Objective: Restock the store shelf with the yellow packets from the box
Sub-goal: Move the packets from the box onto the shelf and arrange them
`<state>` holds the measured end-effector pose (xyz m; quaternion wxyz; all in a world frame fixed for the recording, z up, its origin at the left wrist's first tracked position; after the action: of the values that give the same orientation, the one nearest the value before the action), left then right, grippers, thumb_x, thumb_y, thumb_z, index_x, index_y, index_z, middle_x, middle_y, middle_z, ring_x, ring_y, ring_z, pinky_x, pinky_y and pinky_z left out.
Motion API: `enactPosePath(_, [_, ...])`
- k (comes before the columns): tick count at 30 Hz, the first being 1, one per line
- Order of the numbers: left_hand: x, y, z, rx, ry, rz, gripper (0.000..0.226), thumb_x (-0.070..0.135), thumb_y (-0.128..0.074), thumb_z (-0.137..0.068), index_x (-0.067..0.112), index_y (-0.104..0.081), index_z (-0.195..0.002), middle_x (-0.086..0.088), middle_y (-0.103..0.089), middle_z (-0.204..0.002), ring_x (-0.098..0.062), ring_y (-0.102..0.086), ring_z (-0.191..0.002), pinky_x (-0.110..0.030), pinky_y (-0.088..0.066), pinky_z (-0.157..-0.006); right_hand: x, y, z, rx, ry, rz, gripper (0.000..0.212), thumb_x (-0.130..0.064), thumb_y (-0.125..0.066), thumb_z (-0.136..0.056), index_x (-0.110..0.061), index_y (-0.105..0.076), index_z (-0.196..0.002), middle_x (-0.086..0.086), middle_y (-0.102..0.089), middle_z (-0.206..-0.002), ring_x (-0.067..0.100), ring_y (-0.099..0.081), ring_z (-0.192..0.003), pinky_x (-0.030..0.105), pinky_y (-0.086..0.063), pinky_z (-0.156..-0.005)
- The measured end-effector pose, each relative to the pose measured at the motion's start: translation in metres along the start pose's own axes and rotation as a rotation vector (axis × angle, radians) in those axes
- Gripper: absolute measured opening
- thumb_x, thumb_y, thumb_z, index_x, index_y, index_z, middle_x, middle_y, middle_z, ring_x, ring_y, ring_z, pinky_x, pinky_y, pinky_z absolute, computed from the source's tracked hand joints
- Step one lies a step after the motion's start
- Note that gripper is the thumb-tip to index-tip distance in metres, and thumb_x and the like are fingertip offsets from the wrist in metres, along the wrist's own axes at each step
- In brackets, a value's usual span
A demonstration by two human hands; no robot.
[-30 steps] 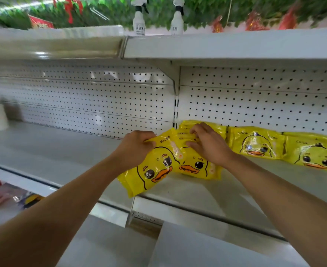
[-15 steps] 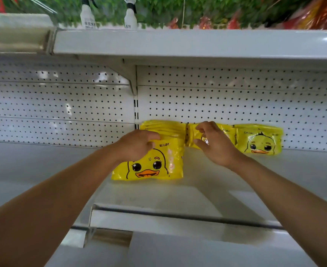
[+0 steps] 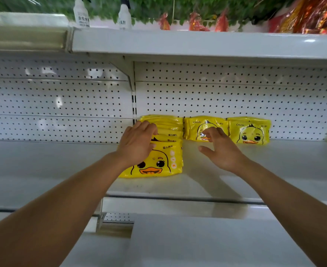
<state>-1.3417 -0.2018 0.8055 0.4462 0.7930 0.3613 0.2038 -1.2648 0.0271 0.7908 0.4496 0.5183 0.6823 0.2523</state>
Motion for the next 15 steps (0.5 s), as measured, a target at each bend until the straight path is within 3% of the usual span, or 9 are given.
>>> enactPosePath(15, [0.049,0.054,0.072,-0.109,-0.033,0.061,0.059,0.023,-0.066,-0.084,0.021,-0.036,-0.136,-0.002,-0.038,-0.137,-0.023,-0.033,-0.127,-0.039,-0.036,-0.098,-0.063,0.049,0.115,-0.016,-0.066,0.082,0.062,-0.023,-0.067,-0.083,-0.014,-0.036,-0.136,0.007,-0.036,-0.135,0.025,-0.044,-0.124,0.037,-0.04,-0.101])
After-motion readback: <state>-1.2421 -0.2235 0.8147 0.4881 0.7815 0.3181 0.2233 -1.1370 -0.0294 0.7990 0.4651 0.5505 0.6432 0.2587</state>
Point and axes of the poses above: each hand's wrist, its own z-axis away from the middle knuckle, its own y-axis out of the back of the hand, x = y × z, the point moved 2 cm from there along -z, towards the middle knuckle
